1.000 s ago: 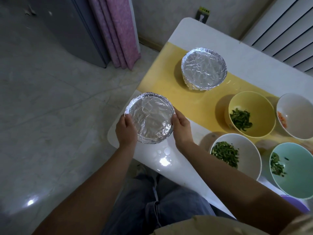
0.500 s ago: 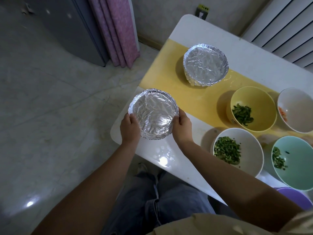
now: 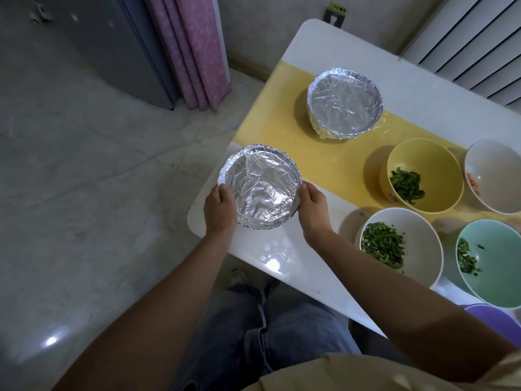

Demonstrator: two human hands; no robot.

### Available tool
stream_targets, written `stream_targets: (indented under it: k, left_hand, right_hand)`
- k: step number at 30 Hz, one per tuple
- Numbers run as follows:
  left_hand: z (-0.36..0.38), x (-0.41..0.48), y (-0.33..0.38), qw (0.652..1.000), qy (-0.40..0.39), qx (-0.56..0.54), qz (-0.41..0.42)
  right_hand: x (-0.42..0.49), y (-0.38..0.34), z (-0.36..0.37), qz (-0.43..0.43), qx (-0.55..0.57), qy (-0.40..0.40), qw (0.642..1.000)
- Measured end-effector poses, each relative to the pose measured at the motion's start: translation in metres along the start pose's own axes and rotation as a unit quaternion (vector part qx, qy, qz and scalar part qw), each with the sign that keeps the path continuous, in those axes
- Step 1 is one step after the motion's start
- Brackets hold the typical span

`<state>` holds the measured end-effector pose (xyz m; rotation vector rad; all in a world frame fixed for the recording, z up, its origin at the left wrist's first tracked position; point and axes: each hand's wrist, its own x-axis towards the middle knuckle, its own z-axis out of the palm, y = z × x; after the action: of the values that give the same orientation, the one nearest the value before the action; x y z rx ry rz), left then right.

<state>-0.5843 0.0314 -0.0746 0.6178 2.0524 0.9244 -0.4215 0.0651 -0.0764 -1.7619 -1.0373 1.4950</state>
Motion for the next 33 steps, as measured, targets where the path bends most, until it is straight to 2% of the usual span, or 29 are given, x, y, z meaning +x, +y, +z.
stream_targets:
  k: [3, 5, 9, 12, 15, 20, 27, 33]
  left_hand:
    - [-0.008, -0.002, 0.004, 0.999, -0.038, 0.008, -0.011]
    - [-0.012, -0.003, 0.005, 0.998, -0.054, 0.005, -0.024]
    - [-0.017, -0.008, 0.000, 0.999, -0.019, 0.012, -0.028]
    - [-0.018, -0.013, -0.004, 0.999, -0.008, 0.024, 0.029]
    - [-0.017, -0.008, -0.006, 0.992, -0.007, 0.089, 0.084]
    - [-0.019, -0.001, 0.000, 0.985, -0.024, 0.143, 0.089]
    - [-0.022, 0.008, 0.001, 0.990, -0.134, 0.000, -0.053]
    - [-0.014, 0.015, 0.014, 0.976, -0.106, -0.143, -0.128]
  right_hand:
    - [0.001, -0.006, -0.010, 0.016, 0.029, -0.050, 0.998]
    - [-0.003, -0.010, -0.013, 0.041, 0.038, -0.050, 0.997]
    - [-0.015, -0.015, -0.015, 0.167, 0.018, -0.002, 0.986]
    - [-0.025, -0.018, -0.015, 0.242, 0.049, -0.057, 0.967]
    - [-0.028, -0.018, -0.005, 0.245, 0.057, -0.046, 0.967]
    - [-0.030, -0.018, 0.007, 0.249, 0.090, -0.002, 0.964]
    - [-0.029, -0.012, 0.008, 0.236, 0.147, 0.028, 0.960]
    - [-0.010, -0.023, -0.004, 0.202, 0.083, -0.020, 0.976]
